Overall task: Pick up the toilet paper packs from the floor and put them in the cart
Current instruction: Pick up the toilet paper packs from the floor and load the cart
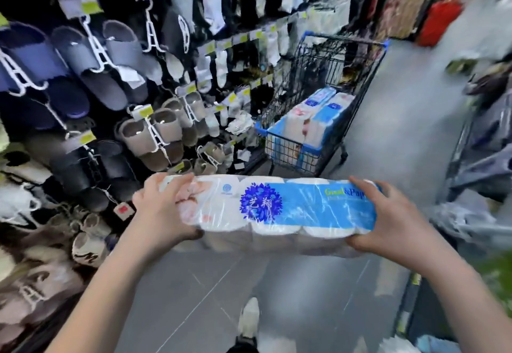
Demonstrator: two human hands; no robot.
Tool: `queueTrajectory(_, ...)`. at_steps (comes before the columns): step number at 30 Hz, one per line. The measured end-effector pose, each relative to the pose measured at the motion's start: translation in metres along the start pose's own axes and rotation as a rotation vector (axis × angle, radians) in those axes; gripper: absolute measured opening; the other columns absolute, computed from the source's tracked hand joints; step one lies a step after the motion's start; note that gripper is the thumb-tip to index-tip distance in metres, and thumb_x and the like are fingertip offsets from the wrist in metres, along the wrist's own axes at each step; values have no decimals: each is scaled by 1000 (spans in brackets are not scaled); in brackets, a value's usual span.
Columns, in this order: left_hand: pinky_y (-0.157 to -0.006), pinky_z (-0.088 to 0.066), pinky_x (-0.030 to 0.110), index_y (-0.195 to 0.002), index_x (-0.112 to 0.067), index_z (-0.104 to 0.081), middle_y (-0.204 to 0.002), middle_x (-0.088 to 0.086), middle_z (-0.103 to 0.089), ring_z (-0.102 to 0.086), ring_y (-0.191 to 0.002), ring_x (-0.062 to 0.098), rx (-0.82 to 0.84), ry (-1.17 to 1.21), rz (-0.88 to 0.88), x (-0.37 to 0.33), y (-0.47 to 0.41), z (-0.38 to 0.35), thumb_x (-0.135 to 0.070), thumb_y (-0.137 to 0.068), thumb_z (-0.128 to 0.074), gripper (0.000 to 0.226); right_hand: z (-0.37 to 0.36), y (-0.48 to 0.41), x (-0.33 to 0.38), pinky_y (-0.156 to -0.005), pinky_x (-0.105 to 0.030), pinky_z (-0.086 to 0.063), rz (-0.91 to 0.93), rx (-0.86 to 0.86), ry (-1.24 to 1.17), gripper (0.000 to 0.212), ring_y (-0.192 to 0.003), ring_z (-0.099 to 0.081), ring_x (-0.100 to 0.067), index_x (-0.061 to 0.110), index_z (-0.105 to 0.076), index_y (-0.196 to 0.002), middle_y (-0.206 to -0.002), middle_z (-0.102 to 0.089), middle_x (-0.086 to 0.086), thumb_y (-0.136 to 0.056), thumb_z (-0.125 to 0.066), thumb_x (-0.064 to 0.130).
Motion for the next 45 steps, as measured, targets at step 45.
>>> queueTrajectory(45, -116, -28, 49, -139, -49, -43, -143, 4, -29, -29, -138, 29, 225, -41, -169, -424, -513, -280, -53, -29, -80, 117, 160, -464, -413, -111, -37, -42, -241, 50, 20, 112, -129, -51, -24, 41, -32, -154, -141, -43, 2, -48, -63, 56)
Point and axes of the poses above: each hand's wrist, its own y-axis away from the middle knuckle, its own z-axis out of the back of the hand, x = y × z, the point moved 5 cm from there along -y, towards the middle knuckle
